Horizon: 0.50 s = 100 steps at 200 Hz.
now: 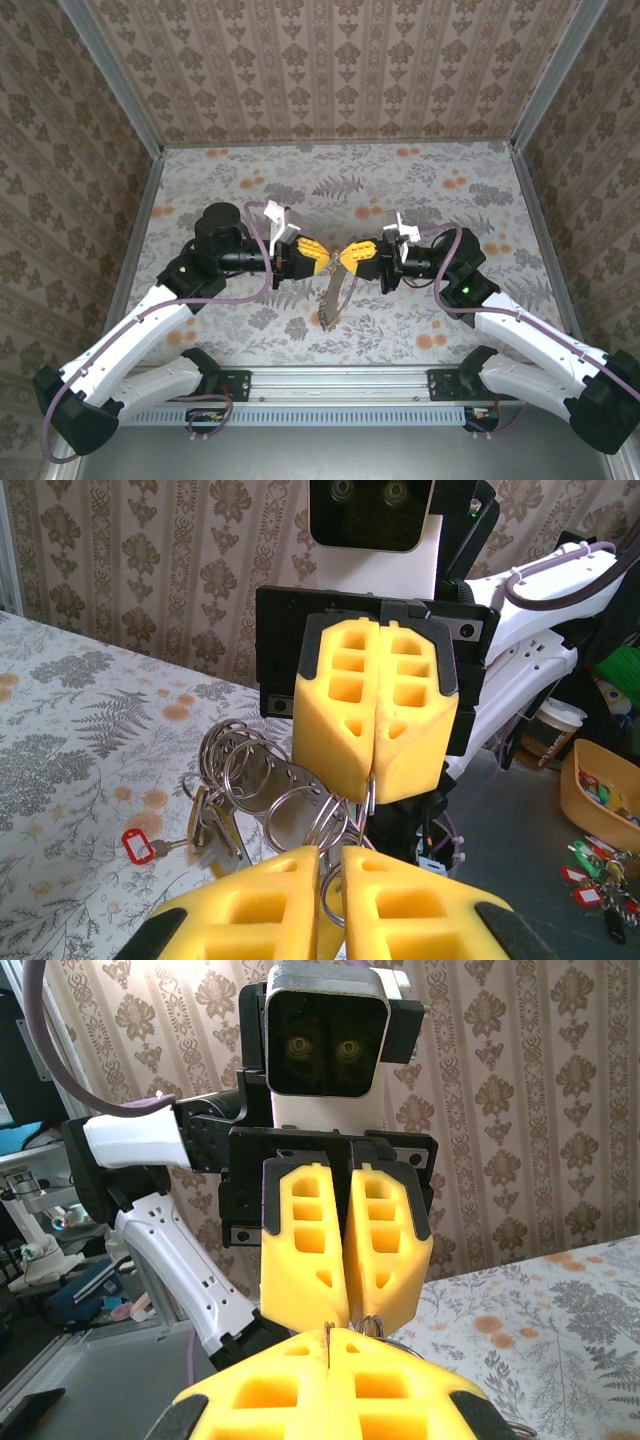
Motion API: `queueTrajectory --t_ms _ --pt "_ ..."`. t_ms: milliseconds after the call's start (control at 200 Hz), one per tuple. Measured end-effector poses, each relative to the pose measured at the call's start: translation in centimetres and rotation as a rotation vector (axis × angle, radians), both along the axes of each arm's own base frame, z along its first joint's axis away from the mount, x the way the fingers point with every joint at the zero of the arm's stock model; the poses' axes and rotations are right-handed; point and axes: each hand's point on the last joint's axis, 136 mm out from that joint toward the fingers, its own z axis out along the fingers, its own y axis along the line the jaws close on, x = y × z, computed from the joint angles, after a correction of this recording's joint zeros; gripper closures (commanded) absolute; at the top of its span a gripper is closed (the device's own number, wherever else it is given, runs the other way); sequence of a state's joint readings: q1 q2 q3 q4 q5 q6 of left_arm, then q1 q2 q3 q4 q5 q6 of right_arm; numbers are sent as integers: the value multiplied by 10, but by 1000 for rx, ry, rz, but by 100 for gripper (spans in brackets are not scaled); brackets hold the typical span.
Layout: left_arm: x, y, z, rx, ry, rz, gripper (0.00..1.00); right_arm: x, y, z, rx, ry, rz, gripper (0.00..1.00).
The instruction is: Put the keys on the keyring
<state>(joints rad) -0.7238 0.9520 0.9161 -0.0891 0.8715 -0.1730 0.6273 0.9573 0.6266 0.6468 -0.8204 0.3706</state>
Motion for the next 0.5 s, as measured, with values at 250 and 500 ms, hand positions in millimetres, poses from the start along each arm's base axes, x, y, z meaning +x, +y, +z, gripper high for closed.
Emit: queueTrajectory --t_ms 250,500 --pt "2 -8 -9 26 31 -17 92 0 0 0 -1 0 3 100" --pt "-2 -8 -8 24 36 -29 84 0 0 -1 -1 1 2 100"
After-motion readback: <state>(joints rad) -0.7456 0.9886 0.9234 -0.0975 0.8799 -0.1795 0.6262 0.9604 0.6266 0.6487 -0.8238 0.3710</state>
